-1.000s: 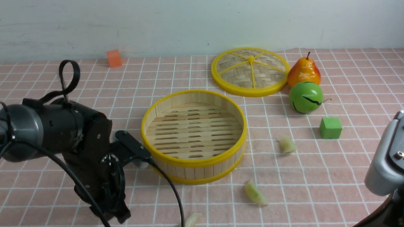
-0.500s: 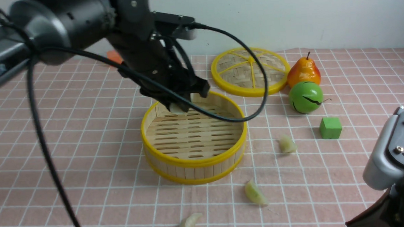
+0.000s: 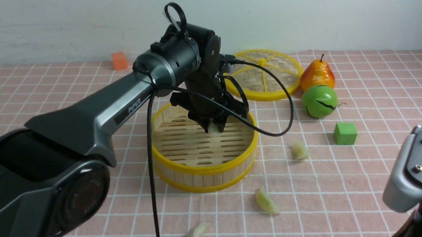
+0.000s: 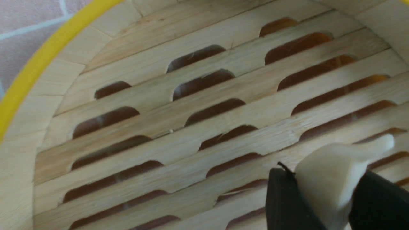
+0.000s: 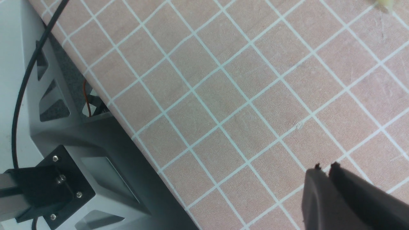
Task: Put the dumplings into the steamer on the table with the pink tablecloth.
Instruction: 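Place the dumpling into the bamboo steamer basket with the left gripper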
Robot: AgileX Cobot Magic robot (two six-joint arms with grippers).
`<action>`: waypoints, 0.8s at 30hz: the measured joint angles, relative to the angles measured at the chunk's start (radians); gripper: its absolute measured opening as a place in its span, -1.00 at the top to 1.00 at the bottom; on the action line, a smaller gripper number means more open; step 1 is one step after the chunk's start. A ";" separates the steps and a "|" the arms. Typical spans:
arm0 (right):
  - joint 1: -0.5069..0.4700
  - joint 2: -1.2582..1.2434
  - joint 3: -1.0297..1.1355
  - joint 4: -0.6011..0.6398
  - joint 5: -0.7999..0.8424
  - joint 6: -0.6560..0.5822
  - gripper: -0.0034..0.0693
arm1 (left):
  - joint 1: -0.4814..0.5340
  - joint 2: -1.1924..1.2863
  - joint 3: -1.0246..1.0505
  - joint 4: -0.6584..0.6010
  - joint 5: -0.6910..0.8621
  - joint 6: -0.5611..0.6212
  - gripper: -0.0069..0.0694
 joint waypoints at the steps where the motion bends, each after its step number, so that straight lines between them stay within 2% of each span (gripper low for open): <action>1: 0.000 0.000 0.000 0.000 0.002 0.001 0.78 | 0.000 0.010 -0.001 -0.001 0.000 0.000 0.18; 4: 0.000 0.000 0.000 0.000 0.004 0.003 0.77 | 0.000 0.028 -0.001 -0.001 0.000 0.000 0.08; 7: 0.000 0.000 -0.001 0.000 0.005 0.003 0.76 | 0.000 0.027 -0.001 0.000 -0.002 0.000 -0.17; 12: 0.000 0.000 -0.001 0.000 0.005 0.003 0.74 | 0.000 -0.025 -0.001 -0.001 0.030 0.000 -0.43; 19: 0.000 0.000 -0.002 0.000 0.002 0.003 0.73 | 0.000 -0.259 0.023 -0.015 0.125 0.000 -0.50; 24: 0.000 0.000 -0.002 -0.001 0.001 0.003 0.71 | 0.000 -0.467 0.204 -0.016 0.134 0.000 -0.51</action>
